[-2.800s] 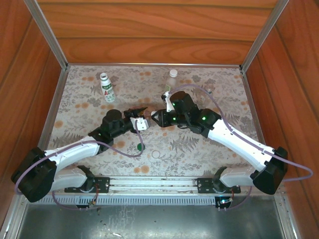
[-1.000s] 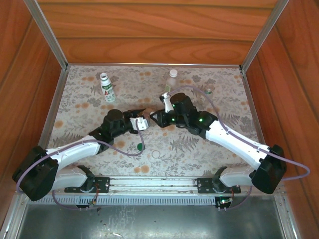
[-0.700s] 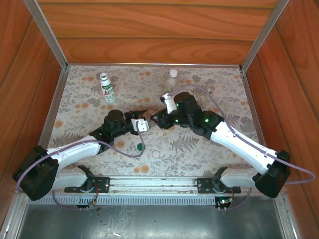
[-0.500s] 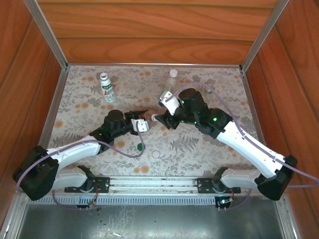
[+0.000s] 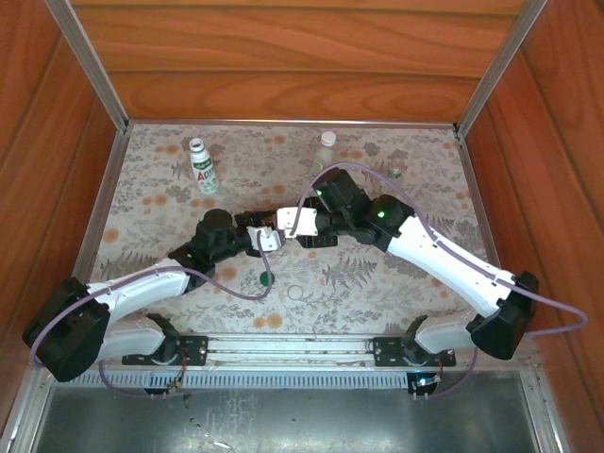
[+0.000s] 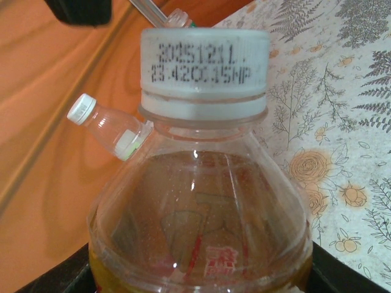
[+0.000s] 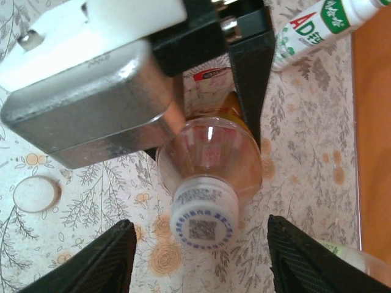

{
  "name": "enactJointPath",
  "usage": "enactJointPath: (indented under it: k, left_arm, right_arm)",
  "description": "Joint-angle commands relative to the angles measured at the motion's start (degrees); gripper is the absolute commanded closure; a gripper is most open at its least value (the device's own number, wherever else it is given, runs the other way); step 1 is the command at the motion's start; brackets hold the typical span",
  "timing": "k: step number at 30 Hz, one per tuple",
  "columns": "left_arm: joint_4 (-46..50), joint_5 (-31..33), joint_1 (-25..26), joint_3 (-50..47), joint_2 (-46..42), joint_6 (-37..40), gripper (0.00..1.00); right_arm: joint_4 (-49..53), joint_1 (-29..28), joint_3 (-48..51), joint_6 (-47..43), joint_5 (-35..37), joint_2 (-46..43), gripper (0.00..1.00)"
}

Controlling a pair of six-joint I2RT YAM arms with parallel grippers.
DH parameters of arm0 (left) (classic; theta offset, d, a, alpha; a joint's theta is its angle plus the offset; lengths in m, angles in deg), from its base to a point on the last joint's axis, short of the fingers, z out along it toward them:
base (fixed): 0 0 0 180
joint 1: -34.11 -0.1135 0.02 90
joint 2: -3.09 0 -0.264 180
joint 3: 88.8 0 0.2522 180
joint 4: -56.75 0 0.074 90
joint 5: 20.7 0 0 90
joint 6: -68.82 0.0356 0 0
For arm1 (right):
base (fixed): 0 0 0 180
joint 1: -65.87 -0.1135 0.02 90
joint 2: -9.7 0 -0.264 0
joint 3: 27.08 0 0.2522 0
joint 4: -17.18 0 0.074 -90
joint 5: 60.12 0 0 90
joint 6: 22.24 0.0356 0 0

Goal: Screw on the bottle caps

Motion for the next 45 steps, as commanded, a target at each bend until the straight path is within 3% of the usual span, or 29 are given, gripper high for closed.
enactJointPath:
  k: [1, 6, 14, 18, 21, 26, 31, 33, 40, 42, 45]
  left_arm:
    - [-0.2, -0.6, 0.2, -0.8, -1.3, 1.0, 0.44]
    - [-0.2, -0.9, 0.2, -0.9, -1.4, 1.0, 0.44]
    - [-0.2, -0.9, 0.2, -1.1, -2.1, 0.9, 0.44]
    - [-0.1, -0.7, 0.2, -1.1, -2.2, 0.7, 0.44]
    - [-0.2, -0.6, 0.1, -1.1, -2.1, 0.7, 0.44]
    - [-0.2, -0.4, 0.1, -1.1, -2.0, 0.7, 0.43]
    - [-0.2, -0.1, 0.2, -1.2, -2.4, 0.7, 0.43]
    - [-0.2, -0.1, 0.1, -1.2, -2.2, 0.8, 0.43]
    - [-0.2, -0.3, 0.2, -1.1, -1.9, 0.7, 0.44]
    - [-0.2, -0.3, 0.1, -1.0, -1.9, 0.5, 0.44]
    - [-0.2, -1.8, -0.3, -1.0, -1.9, -2.2, 0.43]
  right_arm:
    - [0.1, -0.4, -0.7, -3.4, -1.0, 1.0, 0.45]
    - [-0.5, -0.4, -0.2, -3.4, -0.1, 2.2, 0.54]
    - [-1.5, -0.4, 0.5, -1.0, 1.2, 2.3, 0.82]
    - [-5.4, -0.3, 1.4, 9.6, 1.0, 1.4, 0.92]
    - [-9.0, -0.2, 1.1, 28.8, 1.6, 1.3, 1.00]
    - [-14.8, -0.2, 3.1, 58.9, -4.3, 0.0, 1.00]
    - [-13.9, 0.0, 3.5, 90.3, -2.8, -1.0, 1.00]
    - [-12.9, 0.2, 4.2, 98.4, -4.4, -1.3, 1.00]
    - [-11.8, 0.8, 5.8, 102.1, -4.4, -3.9, 0.97]
    - [-14.0, 1.1, 7.0, 100.0, -6.0, -4.6, 0.84]
    - [-17.3, 1.2, 7.5, 87.7, -8.7, -5.9, 0.59]
